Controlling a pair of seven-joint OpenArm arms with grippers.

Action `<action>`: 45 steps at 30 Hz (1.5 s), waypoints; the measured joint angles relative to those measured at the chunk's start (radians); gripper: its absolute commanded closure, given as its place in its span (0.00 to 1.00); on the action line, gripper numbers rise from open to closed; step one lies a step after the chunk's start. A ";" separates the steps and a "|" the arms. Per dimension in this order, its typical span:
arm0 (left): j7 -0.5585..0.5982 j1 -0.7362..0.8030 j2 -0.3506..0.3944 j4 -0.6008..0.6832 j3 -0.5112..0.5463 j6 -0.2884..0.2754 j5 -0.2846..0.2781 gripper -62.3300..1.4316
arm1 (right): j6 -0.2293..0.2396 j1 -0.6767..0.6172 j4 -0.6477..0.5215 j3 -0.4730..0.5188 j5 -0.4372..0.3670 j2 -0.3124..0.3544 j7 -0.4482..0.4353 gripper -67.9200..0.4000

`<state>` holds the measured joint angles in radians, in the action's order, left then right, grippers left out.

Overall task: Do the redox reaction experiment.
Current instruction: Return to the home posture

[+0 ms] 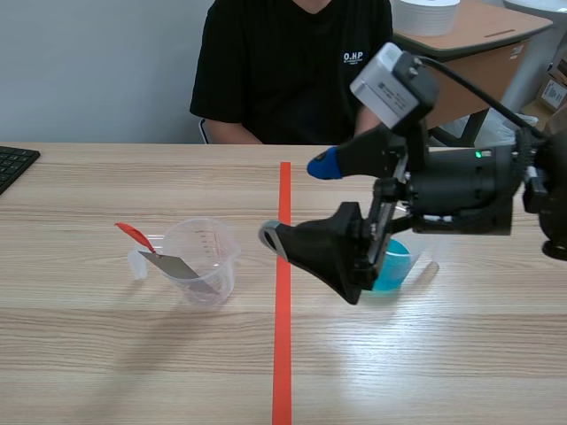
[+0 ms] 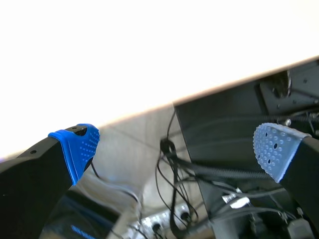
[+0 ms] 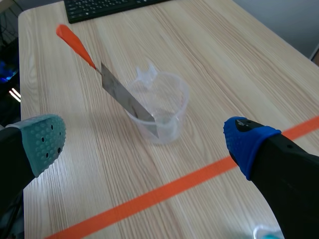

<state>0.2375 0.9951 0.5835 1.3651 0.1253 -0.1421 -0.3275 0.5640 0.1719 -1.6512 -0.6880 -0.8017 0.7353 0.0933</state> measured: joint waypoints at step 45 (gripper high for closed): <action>-0.428 -0.344 -0.055 0.590 0.191 -0.304 -0.067 0.00 | -0.044 -0.862 -0.399 0.837 0.151 0.040 -0.040 0.02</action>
<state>-0.1905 0.6510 0.5289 1.9549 0.3161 -0.4461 -0.3943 0.5201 -0.6899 -2.0506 0.1486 -0.6506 0.7753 0.0532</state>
